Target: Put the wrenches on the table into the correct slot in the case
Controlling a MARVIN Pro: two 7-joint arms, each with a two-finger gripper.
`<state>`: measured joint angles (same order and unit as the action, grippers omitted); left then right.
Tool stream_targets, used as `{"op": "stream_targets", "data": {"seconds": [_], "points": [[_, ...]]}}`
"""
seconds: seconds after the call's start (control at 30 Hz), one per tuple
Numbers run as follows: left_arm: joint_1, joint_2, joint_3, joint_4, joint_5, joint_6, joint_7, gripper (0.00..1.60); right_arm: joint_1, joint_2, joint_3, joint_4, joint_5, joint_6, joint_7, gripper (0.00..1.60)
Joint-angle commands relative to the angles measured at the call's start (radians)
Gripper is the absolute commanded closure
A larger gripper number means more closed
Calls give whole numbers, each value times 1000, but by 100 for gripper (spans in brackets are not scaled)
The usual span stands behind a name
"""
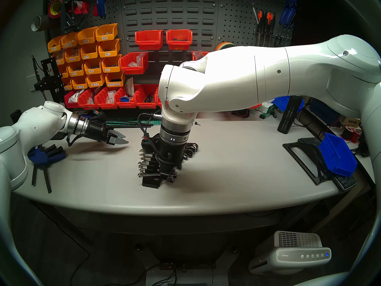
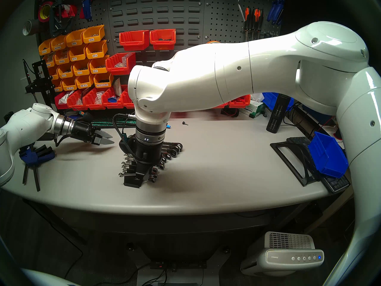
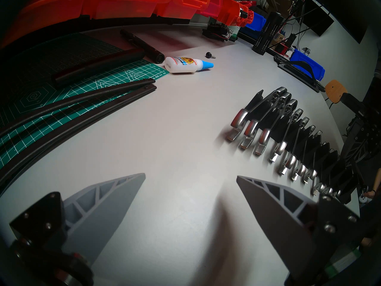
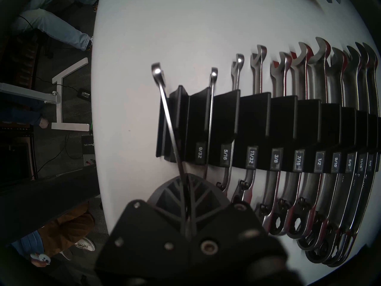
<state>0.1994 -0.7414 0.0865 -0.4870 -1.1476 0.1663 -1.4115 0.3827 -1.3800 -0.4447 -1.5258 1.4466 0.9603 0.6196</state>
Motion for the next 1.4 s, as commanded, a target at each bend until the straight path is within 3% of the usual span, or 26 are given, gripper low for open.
{"op": "stream_targets", "data": {"seconds": [0.0,0.73,1.37], "points": [[-27,-2,-10,2,-2,-1,-2,0,33,9,23,4,2,0,-14,160],[-27,-2,-10,2,-2,-1,-2,0,33,22,28,0,29,-6,-48,160],[-28,-2,-10,2,-2,-1,-2,0,34,4,16,15,22,-18,-13,160]]}}
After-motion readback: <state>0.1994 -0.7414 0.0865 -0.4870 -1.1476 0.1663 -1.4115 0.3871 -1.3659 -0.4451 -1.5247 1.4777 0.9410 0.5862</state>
